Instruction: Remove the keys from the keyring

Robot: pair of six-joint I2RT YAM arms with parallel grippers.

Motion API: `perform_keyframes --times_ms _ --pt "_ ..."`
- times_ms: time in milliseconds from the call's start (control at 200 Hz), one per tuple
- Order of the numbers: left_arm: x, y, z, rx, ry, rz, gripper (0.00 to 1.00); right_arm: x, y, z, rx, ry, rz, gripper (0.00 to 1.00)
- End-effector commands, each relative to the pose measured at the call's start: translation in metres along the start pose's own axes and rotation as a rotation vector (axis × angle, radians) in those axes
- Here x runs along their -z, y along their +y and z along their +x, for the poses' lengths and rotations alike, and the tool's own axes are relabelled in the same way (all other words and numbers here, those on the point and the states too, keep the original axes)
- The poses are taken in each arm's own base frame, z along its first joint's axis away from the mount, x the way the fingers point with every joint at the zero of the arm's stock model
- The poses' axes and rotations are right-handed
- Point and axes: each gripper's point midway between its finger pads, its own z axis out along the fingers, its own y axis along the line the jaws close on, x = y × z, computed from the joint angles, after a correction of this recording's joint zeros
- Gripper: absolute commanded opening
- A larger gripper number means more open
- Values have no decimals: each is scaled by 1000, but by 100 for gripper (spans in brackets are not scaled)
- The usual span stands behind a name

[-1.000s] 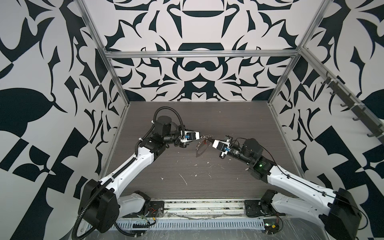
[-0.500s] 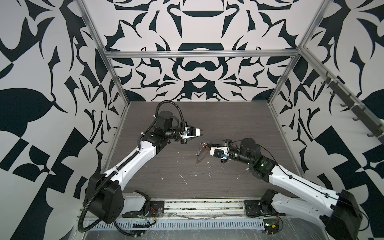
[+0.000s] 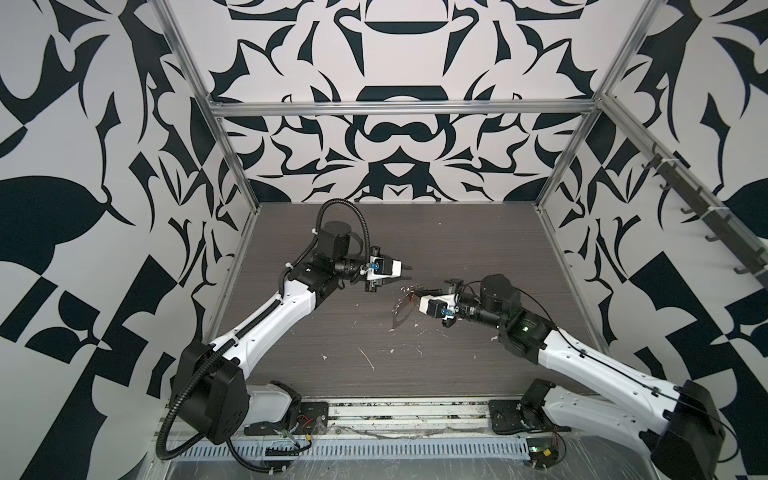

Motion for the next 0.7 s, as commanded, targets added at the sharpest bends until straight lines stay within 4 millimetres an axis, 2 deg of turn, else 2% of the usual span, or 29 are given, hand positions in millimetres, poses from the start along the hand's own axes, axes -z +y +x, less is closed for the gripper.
perform_keyframes --times_ms 0,185,465,695 --pt "-2 -13 0 56 -18 51 24 12 -29 -37 47 -93 77 0" --pt "-2 -14 3 67 -10 50 25 12 -29 -40 53 -102 67 0" --pt "-14 -22 7 79 -15 86 24 10 -32 -42 50 -106 73 0" --pt "-11 -22 3 70 -24 61 23 12 -35 -43 30 -105 89 0"
